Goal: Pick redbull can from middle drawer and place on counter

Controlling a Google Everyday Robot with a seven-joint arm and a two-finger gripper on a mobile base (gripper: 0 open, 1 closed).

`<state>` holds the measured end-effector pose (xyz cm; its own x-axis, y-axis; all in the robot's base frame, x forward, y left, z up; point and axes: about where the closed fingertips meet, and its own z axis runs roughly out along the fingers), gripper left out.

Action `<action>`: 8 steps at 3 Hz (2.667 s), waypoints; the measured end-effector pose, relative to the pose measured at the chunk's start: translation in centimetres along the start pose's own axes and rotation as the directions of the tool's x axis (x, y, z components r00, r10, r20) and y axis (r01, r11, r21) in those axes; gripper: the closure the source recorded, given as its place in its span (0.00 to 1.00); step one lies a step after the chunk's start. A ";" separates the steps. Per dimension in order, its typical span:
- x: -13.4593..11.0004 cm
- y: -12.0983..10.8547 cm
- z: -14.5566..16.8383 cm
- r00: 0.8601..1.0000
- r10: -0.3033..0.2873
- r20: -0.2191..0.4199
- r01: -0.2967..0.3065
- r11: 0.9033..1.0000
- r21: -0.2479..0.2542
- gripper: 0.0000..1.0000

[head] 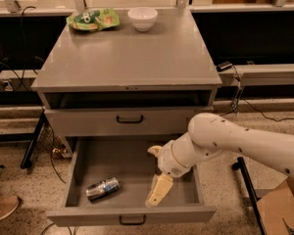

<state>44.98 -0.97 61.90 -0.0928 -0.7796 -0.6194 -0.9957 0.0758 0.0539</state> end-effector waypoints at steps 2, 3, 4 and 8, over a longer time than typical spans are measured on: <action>0.2 -1.3 2.7 1.000 -0.016 0.015 0.016 1.000 -0.016 0.00; 0.4 -4.5 8.3 0.996 -0.058 0.061 0.060 0.998 -0.031 0.00; 0.2 -7.0 13.3 0.989 -0.105 0.104 0.108 0.994 -0.025 0.00; 0.9 -10.2 25.9 0.968 -0.213 0.132 0.216 0.976 -0.008 0.00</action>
Offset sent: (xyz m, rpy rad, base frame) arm 0.0491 0.0480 -0.0846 0.0582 0.0050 0.0732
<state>55.17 13.67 40.57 0.1231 -0.6885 -0.7147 -0.9922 -0.0995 -0.0750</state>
